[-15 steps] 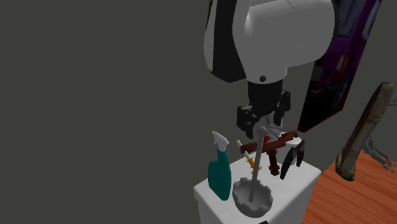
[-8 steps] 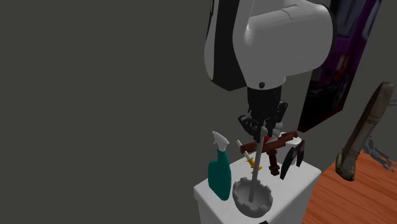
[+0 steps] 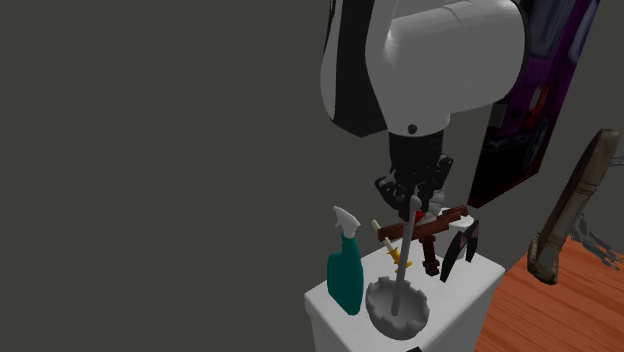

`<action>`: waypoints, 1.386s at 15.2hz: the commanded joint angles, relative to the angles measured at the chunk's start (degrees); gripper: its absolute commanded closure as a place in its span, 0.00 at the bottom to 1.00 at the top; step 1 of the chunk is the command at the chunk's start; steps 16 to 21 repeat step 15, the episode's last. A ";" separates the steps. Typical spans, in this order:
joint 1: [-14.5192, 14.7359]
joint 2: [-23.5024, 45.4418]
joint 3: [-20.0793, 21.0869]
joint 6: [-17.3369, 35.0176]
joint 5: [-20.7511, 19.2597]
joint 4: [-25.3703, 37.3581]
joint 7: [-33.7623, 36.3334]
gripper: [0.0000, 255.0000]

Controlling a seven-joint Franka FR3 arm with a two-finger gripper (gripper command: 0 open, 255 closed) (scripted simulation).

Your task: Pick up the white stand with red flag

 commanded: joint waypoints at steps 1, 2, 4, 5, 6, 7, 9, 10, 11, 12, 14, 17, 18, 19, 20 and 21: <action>0.13 -1.20 0.12 -1.63 0.34 0.45 -0.40 1.00; 0.20 -1.88 0.20 -2.58 0.53 0.72 -0.62 1.00; 0.34 -3.20 0.37 -4.46 0.90 1.31 -1.04 1.00; 0.41 -3.83 0.46 -5.39 1.08 1.62 -1.25 1.00; 0.47 -4.44 0.55 -6.32 1.26 1.95 -1.45 1.00; 0.54 -5.04 0.64 -7.25 1.44 2.29 -1.65 1.00; 0.67 -6.17 0.84 -9.08 1.79 3.01 -2.03 1.00; 0.73 -6.70 0.94 -9.99 1.96 3.40 -2.22 1.00; 0.80 -7.22 1.04 -10.89 2.13 3.79 -2.40 1.00; 0.86 -7.72 1.15 -11.79 2.30 4.20 -2.58 1.00; 0.93 -8.27 1.27 -12.81 2.50 4.68 -2.78 1.00; 0.93 -8.28 1.27 -12.81 2.50 4.68 -2.79 1.00; 0.93 -8.28 1.27 -12.81 2.50 4.68 -2.79 1.00; 0.93 -8.28 1.27 -12.81 2.50 4.68 -2.79 1.00; 0.93 -8.28 1.27 -12.81 2.50 4.68 -2.79 1.00; 0.93 -8.28 1.27 -12.81 2.50 4.68 -2.79 1.00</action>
